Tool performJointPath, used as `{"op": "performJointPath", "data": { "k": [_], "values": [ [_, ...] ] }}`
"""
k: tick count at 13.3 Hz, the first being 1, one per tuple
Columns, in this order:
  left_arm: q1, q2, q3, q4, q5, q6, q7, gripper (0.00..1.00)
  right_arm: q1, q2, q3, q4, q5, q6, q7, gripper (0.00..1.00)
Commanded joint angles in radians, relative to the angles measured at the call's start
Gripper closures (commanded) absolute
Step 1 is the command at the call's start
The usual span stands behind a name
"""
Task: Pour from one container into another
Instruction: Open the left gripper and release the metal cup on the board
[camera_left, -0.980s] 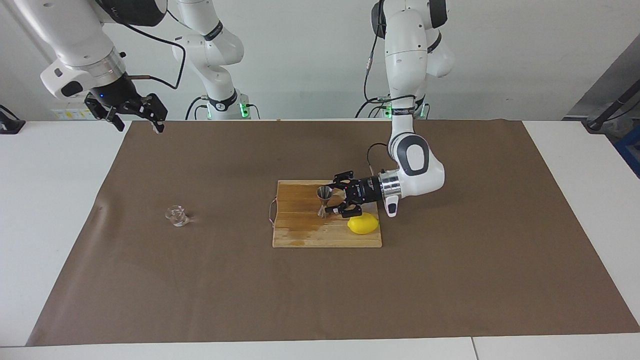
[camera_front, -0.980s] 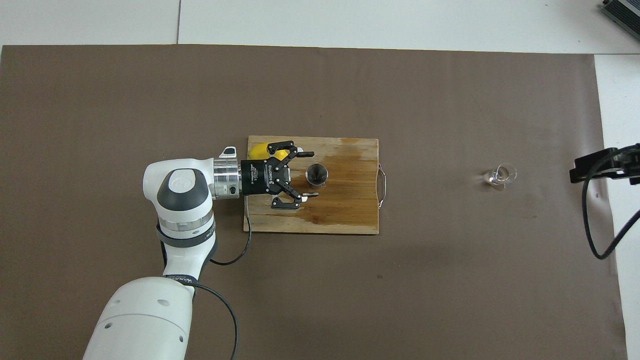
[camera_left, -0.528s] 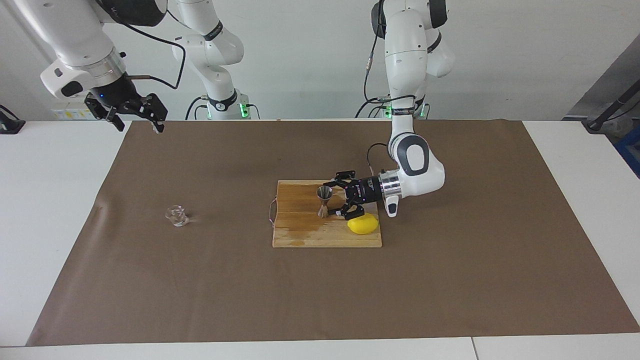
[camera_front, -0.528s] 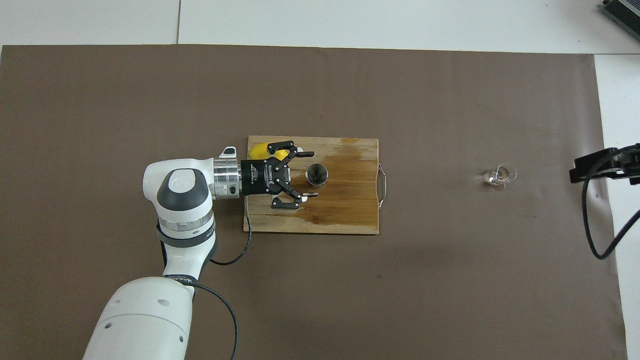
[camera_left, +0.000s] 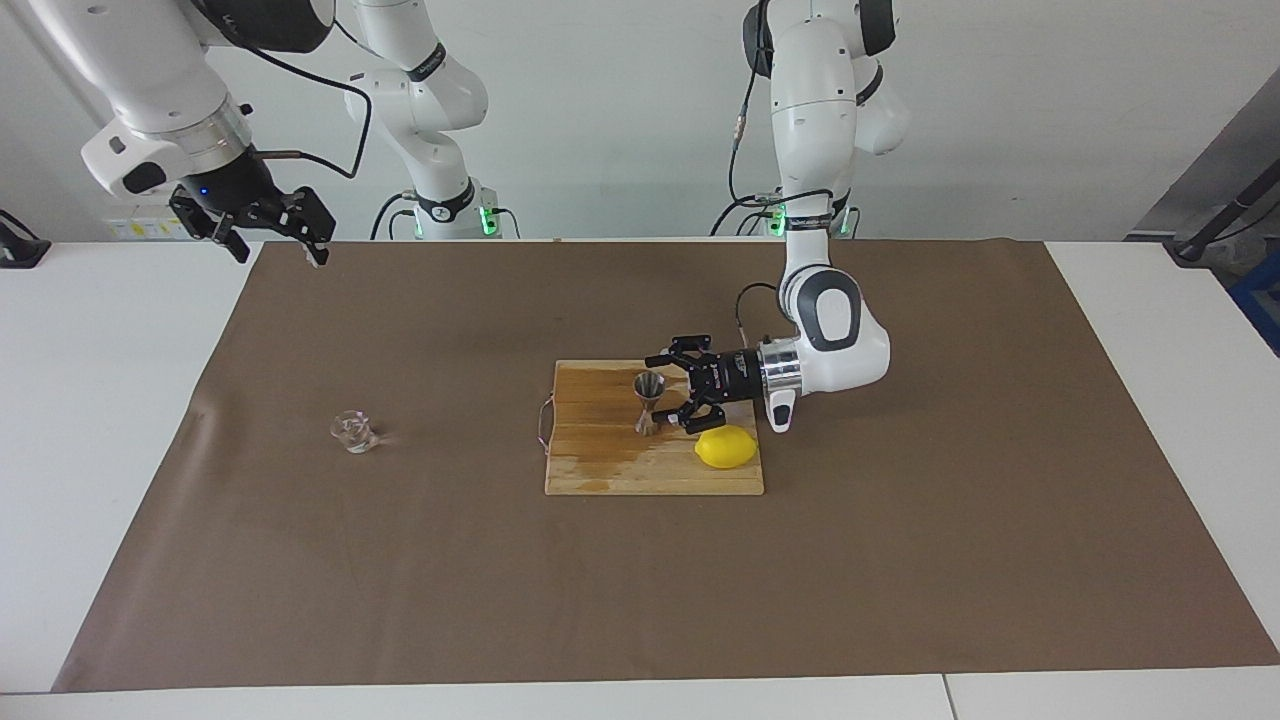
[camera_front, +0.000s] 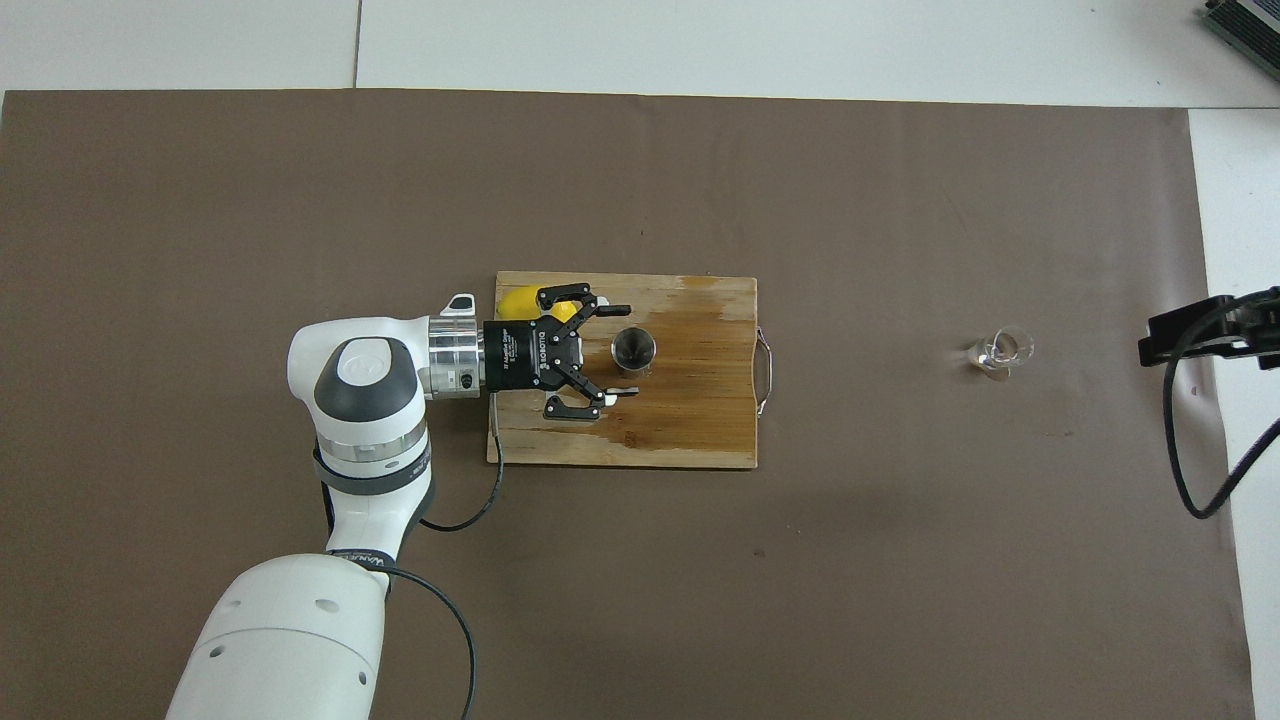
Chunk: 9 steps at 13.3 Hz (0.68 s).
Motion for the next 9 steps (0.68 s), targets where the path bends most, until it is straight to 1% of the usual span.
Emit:
{"op": "performJointPath", "data": {
  "k": [1,3,5,7,9],
  "values": [
    [-0.007,-0.010,0.023,-0.008,0.013,-0.054,-0.018,0.00,0.000,-0.012,0.004,-0.011,-0.009,0.003,-0.007,0.00],
    [0.008,-0.012,0.025,-0.005,0.013,-0.103,-0.018,0.00,0.002,-0.012,0.004,-0.011,-0.009,0.003,-0.004,0.00],
    [0.045,-0.023,0.025,0.002,0.019,-0.163,-0.024,0.00,0.002,-0.012,0.004,-0.011,-0.009,0.003,-0.004,0.00],
    [0.128,-0.038,0.023,0.045,0.084,-0.215,-0.044,0.00,0.002,-0.012,0.004,-0.011,-0.007,0.002,-0.005,0.00],
    [0.255,-0.049,0.006,0.131,0.205,-0.259,-0.056,0.00,0.002,-0.012,0.004,-0.011,-0.009,0.002,-0.005,0.00]
  ]
}}
